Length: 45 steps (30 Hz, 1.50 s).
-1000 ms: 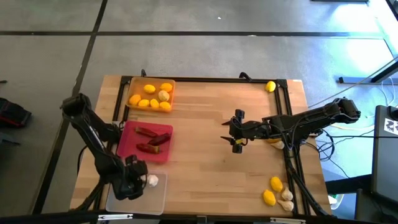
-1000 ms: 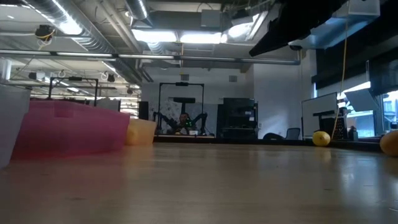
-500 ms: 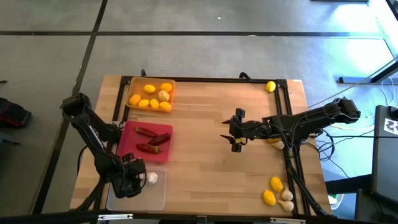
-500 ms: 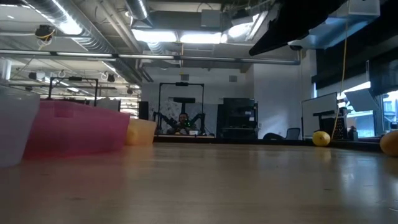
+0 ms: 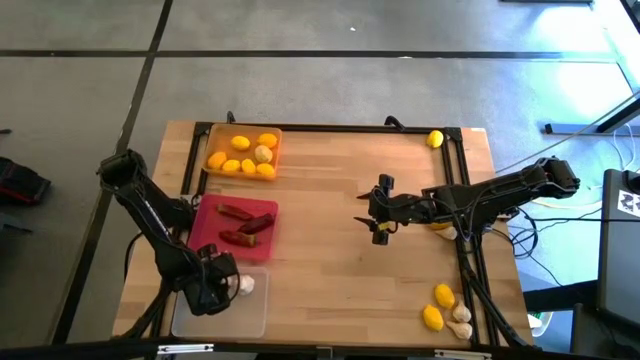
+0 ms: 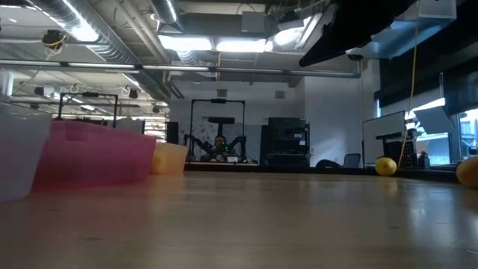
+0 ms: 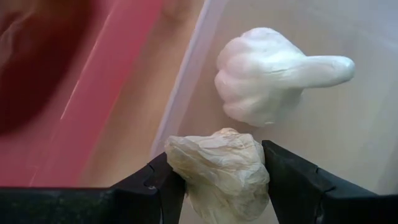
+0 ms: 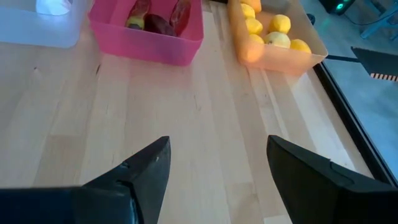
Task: Sort produce into baskets
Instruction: Put the garlic into the transparent bin, then put the lemon into the yellow bin
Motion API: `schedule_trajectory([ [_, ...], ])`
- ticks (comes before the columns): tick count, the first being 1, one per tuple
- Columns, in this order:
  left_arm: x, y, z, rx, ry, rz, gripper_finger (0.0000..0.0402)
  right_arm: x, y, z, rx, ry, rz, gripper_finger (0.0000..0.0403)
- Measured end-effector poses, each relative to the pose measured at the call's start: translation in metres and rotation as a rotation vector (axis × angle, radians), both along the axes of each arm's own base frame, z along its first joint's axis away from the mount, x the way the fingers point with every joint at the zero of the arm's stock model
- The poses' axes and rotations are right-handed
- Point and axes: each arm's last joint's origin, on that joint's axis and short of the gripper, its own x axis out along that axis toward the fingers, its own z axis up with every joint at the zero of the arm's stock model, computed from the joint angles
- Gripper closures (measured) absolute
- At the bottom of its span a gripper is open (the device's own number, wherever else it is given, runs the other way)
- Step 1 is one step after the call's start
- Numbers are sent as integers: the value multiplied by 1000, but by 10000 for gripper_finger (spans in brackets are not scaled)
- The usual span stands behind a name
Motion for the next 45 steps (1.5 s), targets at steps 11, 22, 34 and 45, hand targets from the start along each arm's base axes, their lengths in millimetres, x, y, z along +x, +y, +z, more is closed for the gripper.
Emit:
schedule_trajectory([
  [11, 0, 0, 0, -5, 4, 14, 120, 0, 0, 0, 0, 1, 1, 144],
  [22, 6, 7, 27, -134, -14, -56, 94, 0, 0, 0, 0, 0, 1, 144],
  [34, 25, 34, 89, 7, -434, -139, 94, -8, -1, -4, 77, 57, -53, 144],
  [45, 33, 25, 94, -11, -522, -270, 94, -66, -11, -17, 195, 491, -246, 144],
])
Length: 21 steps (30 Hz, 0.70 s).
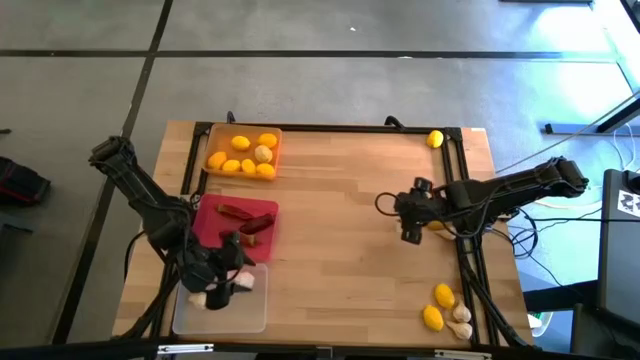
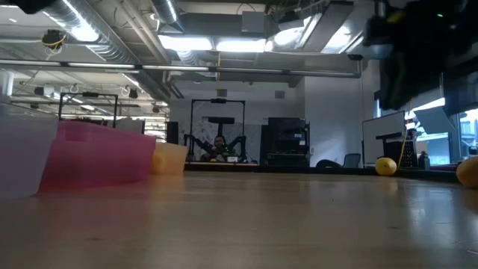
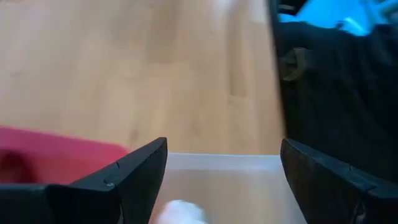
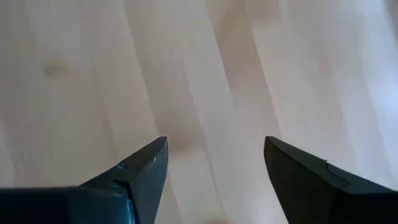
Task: Sort produce into baskets
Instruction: Put the lemon into the yellow bin
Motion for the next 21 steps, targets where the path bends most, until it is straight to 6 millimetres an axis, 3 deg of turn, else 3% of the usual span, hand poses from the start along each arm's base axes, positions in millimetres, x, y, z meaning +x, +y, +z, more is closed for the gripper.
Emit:
schedule_trajectory([
  [4, 1, -5, 2, -6, -28, -50, 94, -11, -1, -5, 51, 131, -28, 144],
  [12, 3, -6, 4, 20, -65, -87, 94, -19, 0, -7, 122, 218, -75, 144],
  [21, 4, -4, 5, 96, -98, -100, 94, -34, -16, -12, 170, 397, -222, 143],
])
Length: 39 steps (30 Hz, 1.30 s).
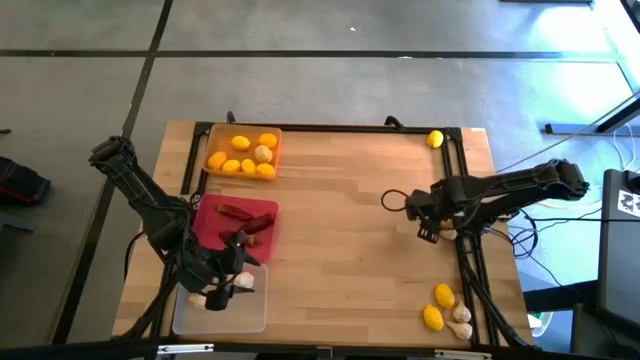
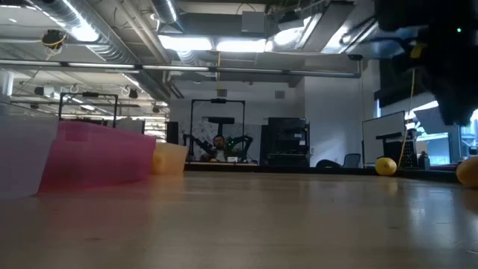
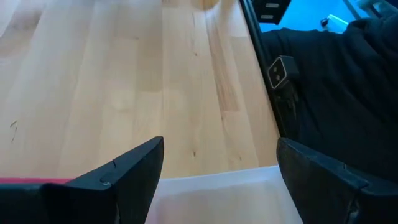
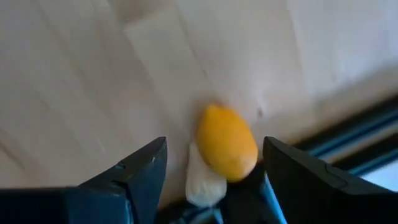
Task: Sort produce into baskets
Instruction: Put the lemon into the yellow bin
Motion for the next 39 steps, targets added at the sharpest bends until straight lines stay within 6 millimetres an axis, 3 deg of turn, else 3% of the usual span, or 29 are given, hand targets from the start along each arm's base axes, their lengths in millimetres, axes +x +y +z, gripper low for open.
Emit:
schedule_trajectory([
  [6, 1, 1, 0, 0, 0, 5, 94, -10, -11, -20, 52, 110, -44, 143],
  [12, 1, 1, 0, 5, 0, 2, 94, -6, -14, -23, 57, 117, -33, 149],
  [24, 1, 1, 0, 8, -1, 2, 94, 13, -13, -54, 77, 346, 44, 173],
  [39, 1, 1, 0, 24, -5, -11, 94, 31, -14, -97, 75, 574, 112, 173],
])
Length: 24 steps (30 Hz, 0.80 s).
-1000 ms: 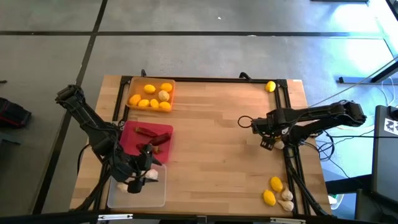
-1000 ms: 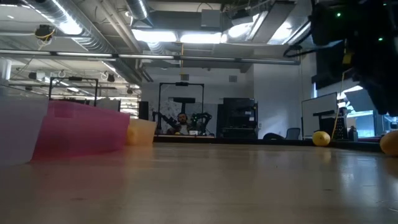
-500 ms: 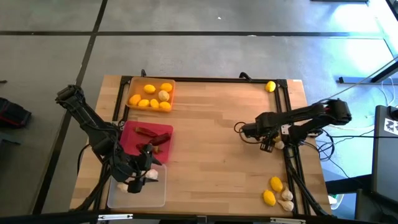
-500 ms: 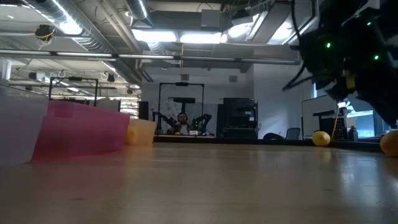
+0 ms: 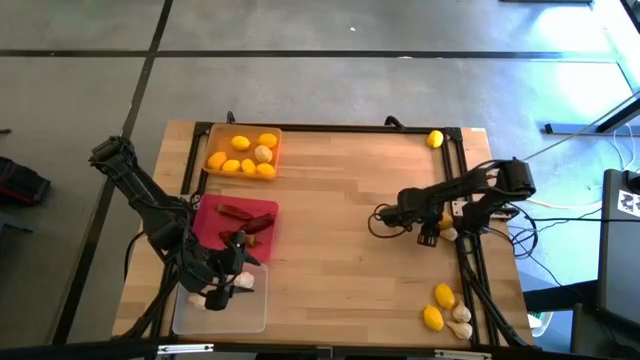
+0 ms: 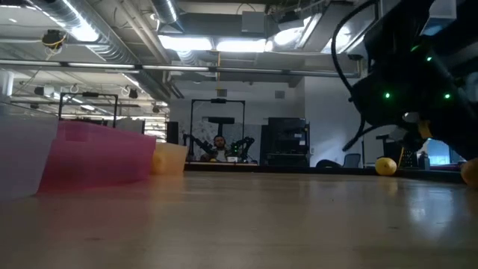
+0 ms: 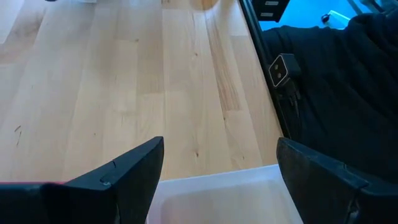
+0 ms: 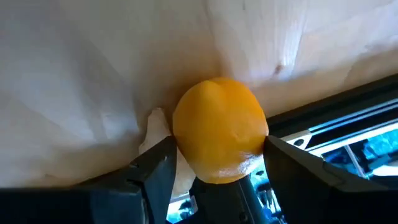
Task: Sort produce into baskets
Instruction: Put the lemon into the yellow bin
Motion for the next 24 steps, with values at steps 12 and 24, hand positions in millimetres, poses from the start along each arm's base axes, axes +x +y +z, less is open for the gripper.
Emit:
schedule_trajectory([
  [12, 0, 0, 0, -46, 9, 35, 94, 3, -9, -7, -48, 25, 46, 203],
  [24, 8, 9, 0, -49, -8, 119, 94, 15, -10, 0, -77, -42, 79, 261],
])
